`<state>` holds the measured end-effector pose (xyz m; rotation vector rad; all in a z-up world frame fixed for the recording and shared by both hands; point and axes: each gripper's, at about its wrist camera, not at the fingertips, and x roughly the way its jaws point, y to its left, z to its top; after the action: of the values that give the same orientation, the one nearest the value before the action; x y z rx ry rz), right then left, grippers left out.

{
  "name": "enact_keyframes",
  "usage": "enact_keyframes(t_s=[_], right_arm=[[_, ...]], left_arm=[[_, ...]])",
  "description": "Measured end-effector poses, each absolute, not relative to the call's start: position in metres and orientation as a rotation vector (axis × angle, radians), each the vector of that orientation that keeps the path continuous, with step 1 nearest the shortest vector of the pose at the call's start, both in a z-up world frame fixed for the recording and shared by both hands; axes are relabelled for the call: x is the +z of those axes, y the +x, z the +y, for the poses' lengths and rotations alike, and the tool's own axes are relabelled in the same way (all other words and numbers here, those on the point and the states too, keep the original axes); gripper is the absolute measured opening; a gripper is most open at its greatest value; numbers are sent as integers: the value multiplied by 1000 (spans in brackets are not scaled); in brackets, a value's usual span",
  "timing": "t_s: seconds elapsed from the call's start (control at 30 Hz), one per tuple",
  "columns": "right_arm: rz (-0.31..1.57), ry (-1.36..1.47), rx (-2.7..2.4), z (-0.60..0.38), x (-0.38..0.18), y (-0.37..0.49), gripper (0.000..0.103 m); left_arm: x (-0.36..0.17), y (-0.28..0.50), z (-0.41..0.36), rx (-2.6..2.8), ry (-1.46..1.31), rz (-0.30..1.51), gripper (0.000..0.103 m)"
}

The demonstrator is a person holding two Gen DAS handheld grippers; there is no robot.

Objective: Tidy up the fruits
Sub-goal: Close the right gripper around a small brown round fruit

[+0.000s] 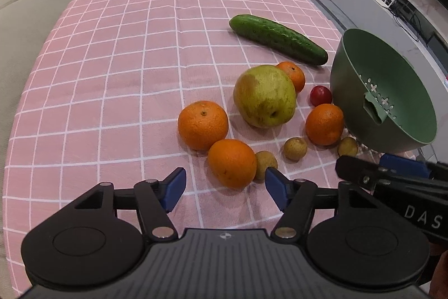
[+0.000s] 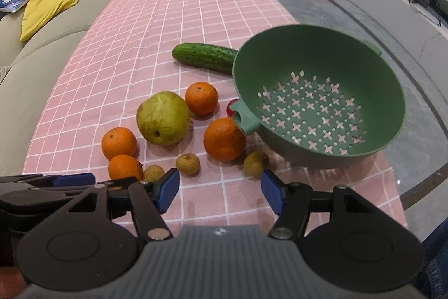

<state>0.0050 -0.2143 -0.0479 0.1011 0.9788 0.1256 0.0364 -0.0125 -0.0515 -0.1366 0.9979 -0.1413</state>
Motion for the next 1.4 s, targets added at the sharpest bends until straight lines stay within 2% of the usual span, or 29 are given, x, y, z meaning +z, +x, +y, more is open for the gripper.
enact_keyframes(t_s=[0.23, 0.37, 0.63, 1.03, 1.07, 1.13, 1.17, 1.4], right_arm=[[1037, 193, 139, -212, -61, 18, 55], [1053, 220, 118, -210, -70, 26, 48], [1124, 344, 136, -209, -85, 46, 45], [1189, 344, 79, -193, -92, 73, 45], [1194, 337, 75, -192, -92, 75, 42], [1204, 321, 77, -188, -93, 79, 25], [1208, 312, 84, -187, -93, 80, 22], [1200, 311, 97, -188, -93, 79, 21]], left_arm=[[-53, 42, -6, -170, -177, 942, 55], [-54, 42, -5, -183, -188, 938, 50], [-58, 37, -12, -209, -135, 943, 50], [-60, 41, -17, -197, -113, 948, 50], [-61, 41, -18, -196, -110, 952, 50], [-62, 41, -17, -197, -114, 952, 47], [-62, 42, -17, -202, -121, 953, 46], [-63, 38, -12, -202, -132, 948, 45]])
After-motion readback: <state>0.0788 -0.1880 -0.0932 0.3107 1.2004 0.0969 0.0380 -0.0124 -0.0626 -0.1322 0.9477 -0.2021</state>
